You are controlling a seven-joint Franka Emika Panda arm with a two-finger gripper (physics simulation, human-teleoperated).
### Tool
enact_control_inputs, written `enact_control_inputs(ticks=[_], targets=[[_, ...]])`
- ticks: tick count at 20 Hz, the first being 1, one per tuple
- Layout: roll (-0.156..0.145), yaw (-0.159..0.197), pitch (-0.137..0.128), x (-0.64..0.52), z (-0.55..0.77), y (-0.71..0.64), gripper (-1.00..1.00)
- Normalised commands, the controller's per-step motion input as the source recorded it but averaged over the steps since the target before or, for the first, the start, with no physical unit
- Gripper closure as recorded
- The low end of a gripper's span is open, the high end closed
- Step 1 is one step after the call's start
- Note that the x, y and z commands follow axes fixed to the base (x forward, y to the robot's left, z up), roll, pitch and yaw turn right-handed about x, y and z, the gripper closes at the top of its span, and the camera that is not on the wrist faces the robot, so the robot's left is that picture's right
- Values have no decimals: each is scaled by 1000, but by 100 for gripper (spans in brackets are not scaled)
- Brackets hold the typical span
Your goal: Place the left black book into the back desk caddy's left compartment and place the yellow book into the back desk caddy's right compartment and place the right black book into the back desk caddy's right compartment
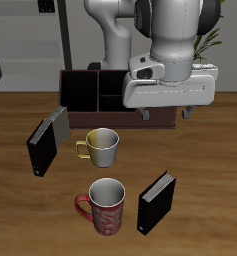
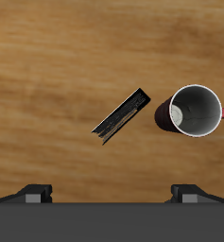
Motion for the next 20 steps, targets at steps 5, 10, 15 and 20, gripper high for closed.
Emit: enact_control_inputs(ticks=[5,10,15,20], targets=[[-1,-72,-3,331,-32,-3,-100],[12,-74,-22,193,-41,-29,-100],[19,-71,-6,219,-293,-45,-100],[41,-96,-25,142,-402,-13,-100]])
